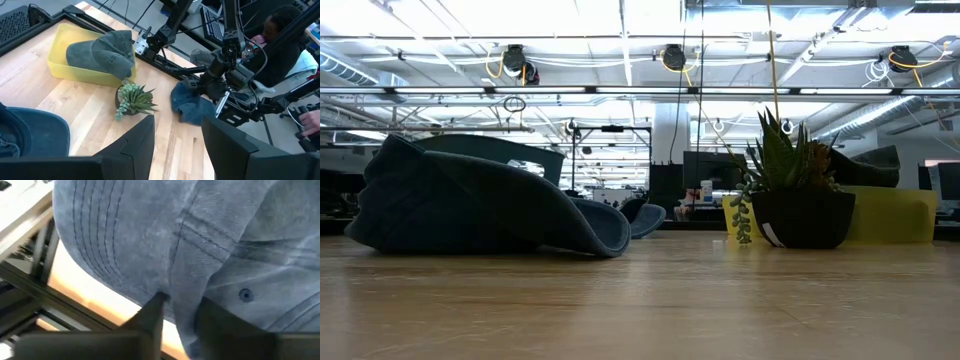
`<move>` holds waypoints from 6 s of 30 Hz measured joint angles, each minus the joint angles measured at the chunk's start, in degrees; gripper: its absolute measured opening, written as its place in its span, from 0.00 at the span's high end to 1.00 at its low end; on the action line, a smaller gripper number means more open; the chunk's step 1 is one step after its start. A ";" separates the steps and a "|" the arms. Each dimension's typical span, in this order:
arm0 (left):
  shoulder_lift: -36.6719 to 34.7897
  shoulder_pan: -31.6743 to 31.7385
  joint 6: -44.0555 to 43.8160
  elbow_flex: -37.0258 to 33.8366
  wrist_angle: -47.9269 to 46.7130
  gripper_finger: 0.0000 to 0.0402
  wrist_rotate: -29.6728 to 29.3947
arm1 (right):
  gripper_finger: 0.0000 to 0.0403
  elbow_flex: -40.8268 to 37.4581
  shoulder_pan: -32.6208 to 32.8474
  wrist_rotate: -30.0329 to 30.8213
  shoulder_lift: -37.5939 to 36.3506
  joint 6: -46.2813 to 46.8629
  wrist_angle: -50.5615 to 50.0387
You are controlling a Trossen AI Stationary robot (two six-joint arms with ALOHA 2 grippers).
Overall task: Pick & Place hat
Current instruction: Put the bottom blue cap into the blue bin
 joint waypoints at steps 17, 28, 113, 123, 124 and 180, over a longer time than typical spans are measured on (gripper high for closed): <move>0.00 0.02 -0.61 0.00 0.02 0.58 -0.07 | 1.00 1.56 -1.68 4.85 -7.36 1.98 -7.68; 0.00 0.04 -0.98 0.00 0.11 0.58 -0.88 | 1.00 12.68 -6.55 9.26 -14.97 2.15 -18.09; 0.02 0.02 4.82 0.00 30.29 0.39 -7.93 | 1.00 26.77 -49.24 48.08 -15.04 -44.27 37.59; 0.02 0.02 10.34 0.00 30.05 0.27 -15.46 | 1.00 35.39 -50.85 48.32 -9.35 -43.75 37.91; 0.02 0.02 11.40 0.00 30.06 0.27 -15.63 | 1.00 36.81 -51.30 48.30 -8.30 -43.86 37.74; 2.40 0.35 34.15 0.00 37.63 0.93 -17.06 | 1.00 53.81 -57.75 34.56 2.80 -29.67 38.21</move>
